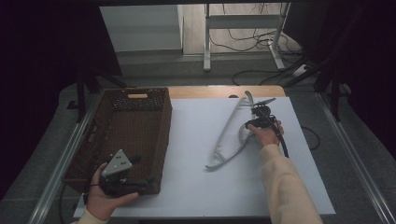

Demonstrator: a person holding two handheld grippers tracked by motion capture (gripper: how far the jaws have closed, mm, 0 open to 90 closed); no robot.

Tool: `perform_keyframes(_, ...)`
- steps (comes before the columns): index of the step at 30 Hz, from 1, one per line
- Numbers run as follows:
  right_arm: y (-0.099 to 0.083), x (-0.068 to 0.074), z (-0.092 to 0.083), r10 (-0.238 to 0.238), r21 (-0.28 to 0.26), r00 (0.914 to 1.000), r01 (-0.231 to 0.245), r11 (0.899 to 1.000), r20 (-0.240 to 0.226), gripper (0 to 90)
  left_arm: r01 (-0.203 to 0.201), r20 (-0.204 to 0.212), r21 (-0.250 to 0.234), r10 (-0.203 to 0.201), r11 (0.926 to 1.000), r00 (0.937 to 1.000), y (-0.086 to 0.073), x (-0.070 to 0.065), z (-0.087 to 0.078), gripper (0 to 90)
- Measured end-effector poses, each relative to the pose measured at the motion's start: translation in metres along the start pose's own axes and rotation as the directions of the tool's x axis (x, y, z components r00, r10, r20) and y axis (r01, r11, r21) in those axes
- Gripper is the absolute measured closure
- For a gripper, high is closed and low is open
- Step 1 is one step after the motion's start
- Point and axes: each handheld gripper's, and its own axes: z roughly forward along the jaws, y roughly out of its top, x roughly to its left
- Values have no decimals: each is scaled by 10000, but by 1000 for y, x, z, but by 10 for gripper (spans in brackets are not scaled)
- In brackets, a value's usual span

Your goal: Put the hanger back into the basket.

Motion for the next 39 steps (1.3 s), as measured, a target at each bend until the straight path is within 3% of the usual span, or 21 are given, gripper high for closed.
perform_keyframes(7,0,-2,12,410,149,9991,-411,9990,80,528,-4,6,9,4,10000,10000,0,0,1,192)
perform_keyframes(25,1,7,18,663,392,9950,-693,9968,745,703,-15,-19,16,15,10000,10000,0,1,1,192)
perform_keyframes(34,3,4,19,1300,420,9889,-1332,9902,720,810,-12,-31,20,12,10000,10000,-1,2,0,193)
perform_keyframes(39,3,4,18,1164,456,9911,-1195,9918,649,824,-16,-21,41,16,10000,10000,-1,2,1,193)
